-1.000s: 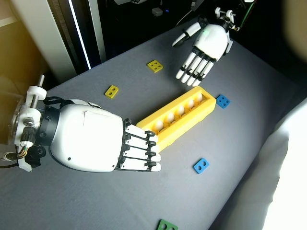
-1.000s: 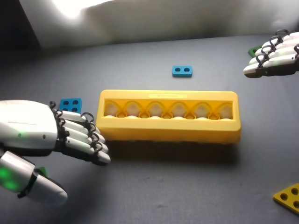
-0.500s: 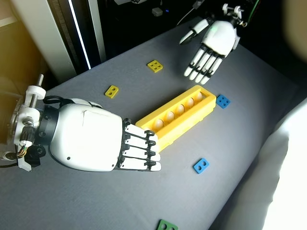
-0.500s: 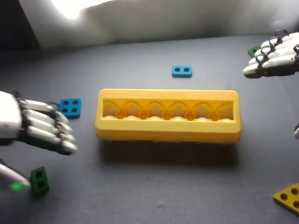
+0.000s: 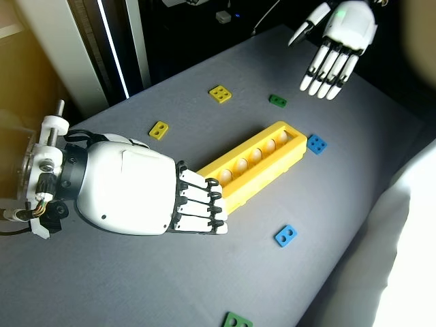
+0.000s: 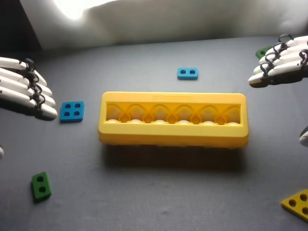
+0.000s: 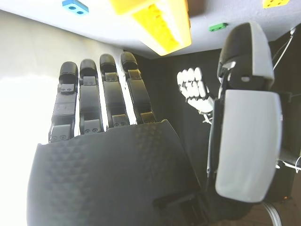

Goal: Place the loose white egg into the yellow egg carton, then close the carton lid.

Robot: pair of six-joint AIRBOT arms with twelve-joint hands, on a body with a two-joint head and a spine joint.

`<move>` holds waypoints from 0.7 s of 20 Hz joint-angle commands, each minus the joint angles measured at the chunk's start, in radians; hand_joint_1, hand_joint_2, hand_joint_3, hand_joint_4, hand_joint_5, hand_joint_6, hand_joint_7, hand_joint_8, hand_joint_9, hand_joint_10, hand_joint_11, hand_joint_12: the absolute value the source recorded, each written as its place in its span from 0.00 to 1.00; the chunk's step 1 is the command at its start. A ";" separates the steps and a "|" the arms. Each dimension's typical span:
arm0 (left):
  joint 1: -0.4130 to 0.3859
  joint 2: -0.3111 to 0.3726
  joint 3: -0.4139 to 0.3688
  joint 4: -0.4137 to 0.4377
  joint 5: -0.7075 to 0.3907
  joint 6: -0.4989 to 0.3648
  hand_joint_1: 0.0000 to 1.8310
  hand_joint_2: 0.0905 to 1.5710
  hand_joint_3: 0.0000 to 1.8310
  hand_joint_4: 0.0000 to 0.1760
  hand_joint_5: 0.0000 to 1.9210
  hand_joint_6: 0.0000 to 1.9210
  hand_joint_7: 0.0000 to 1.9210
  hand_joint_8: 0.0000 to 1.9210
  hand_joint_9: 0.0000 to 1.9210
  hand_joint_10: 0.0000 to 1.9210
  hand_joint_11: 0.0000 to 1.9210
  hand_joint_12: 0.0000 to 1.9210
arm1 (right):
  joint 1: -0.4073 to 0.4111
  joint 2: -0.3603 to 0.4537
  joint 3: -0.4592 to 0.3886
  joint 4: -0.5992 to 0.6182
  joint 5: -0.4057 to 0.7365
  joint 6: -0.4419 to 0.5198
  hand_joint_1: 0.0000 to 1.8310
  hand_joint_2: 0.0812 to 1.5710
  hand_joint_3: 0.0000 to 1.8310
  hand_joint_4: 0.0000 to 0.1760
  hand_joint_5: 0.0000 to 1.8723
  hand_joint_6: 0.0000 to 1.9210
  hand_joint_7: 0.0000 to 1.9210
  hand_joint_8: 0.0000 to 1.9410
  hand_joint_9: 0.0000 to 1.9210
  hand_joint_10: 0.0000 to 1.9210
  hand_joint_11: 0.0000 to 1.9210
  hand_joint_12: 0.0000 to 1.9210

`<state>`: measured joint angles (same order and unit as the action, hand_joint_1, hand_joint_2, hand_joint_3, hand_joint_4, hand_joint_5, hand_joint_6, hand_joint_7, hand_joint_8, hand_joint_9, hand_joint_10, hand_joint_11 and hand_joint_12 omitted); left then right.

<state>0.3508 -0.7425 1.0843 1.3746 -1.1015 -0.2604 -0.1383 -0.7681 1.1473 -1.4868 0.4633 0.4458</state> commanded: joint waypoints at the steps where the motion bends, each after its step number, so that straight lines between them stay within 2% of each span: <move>1: -0.002 0.022 -0.003 -0.058 -0.035 -0.003 0.00 0.79 0.00 0.00 0.19 0.00 0.18 0.00 0.16 0.00 0.00 0.34 | 0.006 0.015 -0.002 0.043 0.019 0.002 0.30 0.56 0.00 0.00 0.14 0.00 0.11 0.00 0.08 0.00 0.00 0.16; 3: 0.001 0.029 -0.035 -0.018 -0.033 0.007 0.00 0.79 0.00 0.00 0.20 0.00 0.19 0.00 0.17 0.01 0.00 0.36 | 0.006 0.016 -0.004 0.041 0.019 0.002 0.26 0.58 0.01 0.00 0.14 0.00 0.12 0.00 0.08 0.00 0.00 0.17; 6: -0.003 0.019 -0.043 -0.017 -0.011 0.008 0.00 0.79 0.00 0.00 0.20 0.00 0.20 0.00 0.17 0.01 0.00 0.37 | 0.006 0.016 -0.007 0.036 0.019 0.002 0.28 0.58 0.00 0.00 0.14 0.00 0.12 0.00 0.08 0.00 0.00 0.17; 8: -0.011 0.019 -0.055 -0.001 -0.008 0.019 0.00 0.79 0.00 0.00 0.20 0.00 0.20 0.00 0.17 0.00 0.00 0.37 | 0.006 0.016 -0.009 0.035 0.019 0.002 0.26 0.60 0.01 0.00 0.12 0.00 0.10 0.00 0.06 0.00 0.00 0.11; 9: -0.017 0.018 -0.053 -0.008 -0.009 0.038 0.00 0.79 0.00 0.00 0.21 0.00 0.21 0.00 0.18 0.00 0.00 0.40 | 0.006 0.016 -0.011 0.034 0.020 0.002 0.29 0.58 0.00 0.00 0.16 0.00 0.14 0.00 0.10 0.00 0.00 0.23; 10: -0.023 0.019 -0.051 -0.006 -0.002 0.054 0.00 0.79 0.00 0.00 0.21 0.00 0.21 0.00 0.18 0.00 0.00 0.40 | 0.006 0.017 -0.012 0.034 0.020 0.002 0.29 0.58 0.00 0.00 0.16 0.00 0.14 0.00 0.10 0.00 0.00 0.23; 11: -0.032 0.023 -0.046 0.014 -0.006 0.055 0.00 0.80 0.00 0.00 0.22 0.00 0.22 0.00 0.19 0.01 0.00 0.43 | 0.006 0.018 -0.014 0.033 0.020 0.002 0.29 0.58 0.00 0.00 0.15 0.00 0.12 0.00 0.09 0.00 0.00 0.17; 14: -0.017 0.014 -0.035 -0.002 -0.005 0.057 0.00 0.81 0.00 0.00 0.25 0.00 0.26 0.00 0.23 0.01 0.00 0.47 | 0.005 0.024 -0.021 0.029 0.020 0.001 0.28 0.62 0.01 0.00 0.17 0.01 0.15 0.01 0.11 0.01 0.00 0.23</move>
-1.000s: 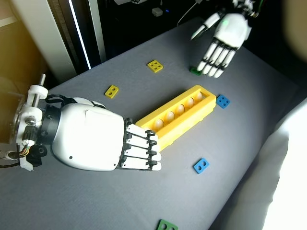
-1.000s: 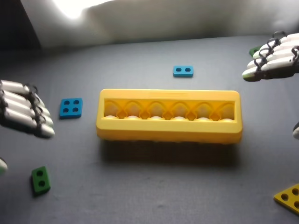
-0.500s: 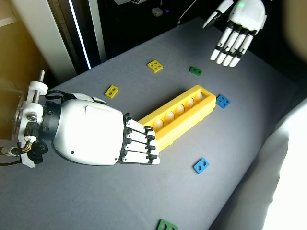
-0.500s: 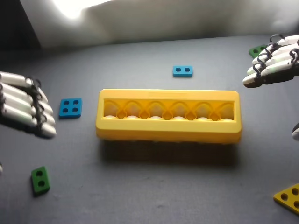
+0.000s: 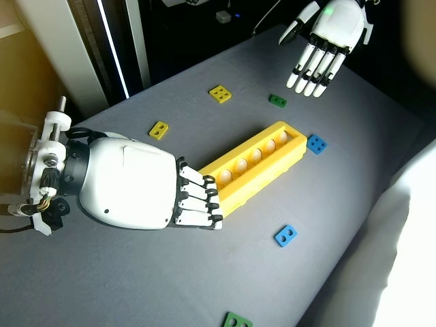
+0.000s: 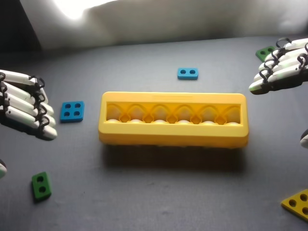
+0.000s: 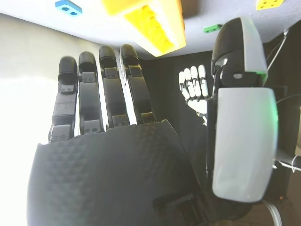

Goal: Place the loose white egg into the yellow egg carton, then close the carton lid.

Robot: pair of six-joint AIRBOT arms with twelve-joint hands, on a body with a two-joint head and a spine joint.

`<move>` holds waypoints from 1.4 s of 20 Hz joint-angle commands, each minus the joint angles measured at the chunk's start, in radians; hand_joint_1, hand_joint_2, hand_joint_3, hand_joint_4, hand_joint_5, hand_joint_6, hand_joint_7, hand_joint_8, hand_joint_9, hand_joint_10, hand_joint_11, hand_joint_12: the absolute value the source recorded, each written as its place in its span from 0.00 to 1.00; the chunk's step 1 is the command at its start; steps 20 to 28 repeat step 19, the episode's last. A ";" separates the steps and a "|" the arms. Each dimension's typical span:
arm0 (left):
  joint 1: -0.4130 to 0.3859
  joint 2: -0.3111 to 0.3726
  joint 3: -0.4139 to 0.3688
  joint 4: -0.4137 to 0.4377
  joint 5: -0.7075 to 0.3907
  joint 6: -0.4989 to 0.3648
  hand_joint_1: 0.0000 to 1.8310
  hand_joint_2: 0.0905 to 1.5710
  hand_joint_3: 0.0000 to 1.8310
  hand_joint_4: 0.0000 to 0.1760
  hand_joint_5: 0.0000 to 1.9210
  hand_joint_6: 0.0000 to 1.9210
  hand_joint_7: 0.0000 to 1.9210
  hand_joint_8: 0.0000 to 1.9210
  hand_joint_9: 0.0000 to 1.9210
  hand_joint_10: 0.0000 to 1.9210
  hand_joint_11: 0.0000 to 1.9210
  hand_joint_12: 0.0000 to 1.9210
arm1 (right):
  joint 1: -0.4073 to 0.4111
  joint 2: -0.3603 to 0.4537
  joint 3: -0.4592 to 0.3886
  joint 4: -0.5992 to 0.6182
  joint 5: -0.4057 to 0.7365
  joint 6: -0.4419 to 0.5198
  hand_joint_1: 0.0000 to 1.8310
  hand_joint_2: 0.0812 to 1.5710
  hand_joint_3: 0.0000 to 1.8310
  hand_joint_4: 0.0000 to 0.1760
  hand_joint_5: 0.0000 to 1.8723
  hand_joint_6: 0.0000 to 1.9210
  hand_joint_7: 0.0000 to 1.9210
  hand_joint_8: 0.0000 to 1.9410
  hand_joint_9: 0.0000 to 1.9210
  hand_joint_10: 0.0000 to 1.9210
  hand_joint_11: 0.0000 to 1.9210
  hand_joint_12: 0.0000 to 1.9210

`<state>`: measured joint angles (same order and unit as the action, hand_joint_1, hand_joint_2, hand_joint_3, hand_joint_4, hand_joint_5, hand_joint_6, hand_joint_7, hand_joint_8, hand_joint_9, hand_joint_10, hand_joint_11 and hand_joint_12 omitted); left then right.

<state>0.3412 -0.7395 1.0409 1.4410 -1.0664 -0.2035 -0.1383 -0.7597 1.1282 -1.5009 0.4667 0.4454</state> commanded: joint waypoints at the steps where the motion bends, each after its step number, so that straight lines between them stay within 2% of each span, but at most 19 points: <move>1: -0.001 0.008 0.008 -0.078 -0.036 0.000 0.00 0.81 0.00 0.00 0.25 0.00 0.26 0.00 0.23 0.01 0.00 0.47 | 0.005 0.016 -0.004 0.041 0.016 0.000 0.28 0.62 0.01 0.00 0.17 0.01 0.15 0.01 0.11 0.01 0.00 0.23; 2: 0.003 0.005 0.005 -0.085 -0.025 0.000 0.00 0.83 0.00 0.00 0.28 0.01 0.30 0.01 0.27 0.01 0.02 0.50 | 0.005 0.016 -0.006 0.038 0.016 0.000 0.27 0.63 0.00 0.00 0.19 0.01 0.18 0.01 0.13 0.01 0.00 0.25; 3: 0.003 0.005 -0.001 -0.084 -0.012 0.001 0.00 0.83 0.00 0.00 0.28 0.01 0.30 0.01 0.27 0.01 0.02 0.50 | 0.005 0.016 -0.007 0.037 0.016 -0.001 0.27 0.63 0.00 0.00 0.19 0.01 0.18 0.01 0.13 0.01 0.00 0.25; 4: 0.003 0.005 -0.007 -0.086 0.002 0.001 0.00 0.83 0.00 0.00 0.29 0.00 0.31 0.00 0.28 0.01 0.02 0.51 | 0.005 0.016 -0.007 0.037 0.016 -0.002 0.28 0.63 0.00 0.00 0.22 0.01 0.20 0.00 0.16 0.01 0.00 0.32; 5: 0.004 0.005 -0.016 -0.088 0.016 0.005 0.00 0.87 0.00 0.00 0.33 0.01 0.37 0.01 0.32 0.02 0.04 0.54 | 0.005 0.016 -0.008 0.037 0.016 -0.003 0.29 0.65 0.00 0.00 0.27 0.01 0.27 0.01 0.22 0.02 0.00 0.42; 6: 0.005 0.006 -0.023 -0.091 0.026 0.005 0.00 0.87 0.00 0.00 0.33 0.01 0.37 0.01 0.32 0.02 0.04 0.54 | 0.005 0.016 -0.008 0.037 0.016 -0.003 0.29 0.65 0.00 0.00 0.27 0.01 0.27 0.01 0.22 0.02 0.00 0.42; 7: 0.008 0.006 -0.031 -0.103 0.034 0.009 0.00 0.94 0.00 0.00 0.37 0.01 0.42 0.02 0.37 0.04 0.06 0.60 | 0.006 0.016 -0.008 0.037 0.016 -0.003 0.26 0.69 0.01 0.00 0.29 0.01 0.29 0.01 0.24 0.01 0.00 0.45; 8: 0.008 0.005 -0.037 -0.106 0.040 0.010 0.01 0.96 0.00 0.00 0.39 0.01 0.44 0.02 0.38 0.04 0.06 0.62 | 0.006 0.016 -0.008 0.037 0.016 -0.004 0.25 0.72 0.00 0.00 0.32 0.01 0.30 0.00 0.23 0.01 0.00 0.45; 10: 0.007 0.002 -0.050 -0.114 0.051 0.016 0.01 0.98 0.00 0.00 0.40 0.02 0.45 0.02 0.39 0.05 0.08 0.63 | 0.006 0.016 -0.008 0.037 0.016 -0.006 0.27 0.73 0.00 0.00 0.35 0.01 0.32 0.01 0.25 0.01 0.00 0.48; 11: 0.007 0.001 -0.053 -0.116 0.053 0.018 0.06 0.97 0.01 0.00 0.43 0.05 0.47 0.08 0.39 0.17 0.11 0.62 | 0.006 0.016 -0.008 0.037 0.016 -0.006 0.28 0.75 0.00 0.00 0.37 0.02 0.36 0.02 0.30 0.03 0.01 0.57; 12: 0.006 0.001 -0.056 -0.117 0.053 0.018 0.07 0.98 0.00 0.00 0.39 0.27 0.39 0.39 0.29 0.49 0.11 0.72 | 0.006 0.016 -0.008 0.037 0.016 -0.006 0.29 0.76 0.00 0.00 0.41 0.02 0.40 0.07 0.33 0.13 0.04 0.63; 13: 0.006 0.001 -0.057 -0.119 0.053 0.018 0.07 0.98 0.00 0.00 0.39 0.27 0.39 0.39 0.29 0.49 0.11 0.72 | 0.006 0.016 -0.008 0.037 0.016 -0.006 0.29 0.76 0.00 0.00 0.41 0.02 0.40 0.07 0.33 0.13 0.04 0.63; 14: 0.006 0.001 -0.057 -0.121 0.053 0.018 0.29 0.96 0.00 0.00 0.24 0.85 0.31 0.76 0.26 0.87 0.17 0.94 | 0.006 0.016 -0.008 0.037 0.016 -0.006 0.41 0.81 0.00 0.74 0.35 0.63 0.39 0.29 0.30 0.43 0.09 0.71; 15: 0.006 0.000 -0.057 -0.123 0.053 0.019 0.35 0.96 0.00 0.12 0.21 0.99 0.26 0.99 0.28 0.99 0.31 1.00 | 0.006 0.016 -0.008 0.037 0.016 -0.007 0.21 0.88 0.00 0.00 0.29 0.73 0.31 0.75 0.24 0.83 0.13 0.94; 16: 0.006 0.000 -0.056 -0.123 0.053 0.019 0.36 0.96 0.00 0.04 0.21 1.00 0.27 1.00 0.28 1.00 0.33 1.00 | 0.006 0.016 -0.008 0.037 0.016 -0.008 0.17 0.91 0.00 0.00 0.28 0.81 0.28 0.87 0.22 0.94 0.15 0.99; 17: 0.006 -0.001 -0.056 -0.126 0.055 0.019 0.36 0.96 0.00 0.04 0.21 1.00 0.27 1.00 0.28 1.00 0.33 1.00 | 0.006 0.016 -0.008 0.037 0.017 -0.008 0.17 0.91 0.00 0.00 0.28 0.81 0.28 0.87 0.22 0.94 0.15 0.99; 18: 0.006 -0.003 -0.055 -0.127 0.056 0.019 0.26 0.99 0.01 0.00 0.25 1.00 0.27 1.00 0.27 1.00 0.32 1.00 | 0.006 0.016 -0.008 0.037 0.017 -0.008 0.19 0.93 0.00 0.00 0.23 0.96 0.26 0.97 0.23 0.99 0.18 1.00; 19: 0.006 -0.003 -0.055 -0.127 0.058 0.019 0.37 0.97 0.00 0.00 0.21 1.00 0.26 1.00 0.26 1.00 0.29 1.00 | 0.006 0.016 -0.008 0.037 0.017 -0.009 0.22 0.96 0.00 0.00 0.22 1.00 0.26 1.00 0.26 1.00 0.24 1.00; 28: 0.006 -0.003 -0.055 -0.127 0.058 0.019 0.37 0.97 0.00 0.00 0.21 1.00 0.26 1.00 0.26 1.00 0.29 1.00 | 0.006 0.016 -0.008 0.037 0.017 -0.009 0.22 0.96 0.00 0.00 0.22 1.00 0.26 1.00 0.26 1.00 0.24 1.00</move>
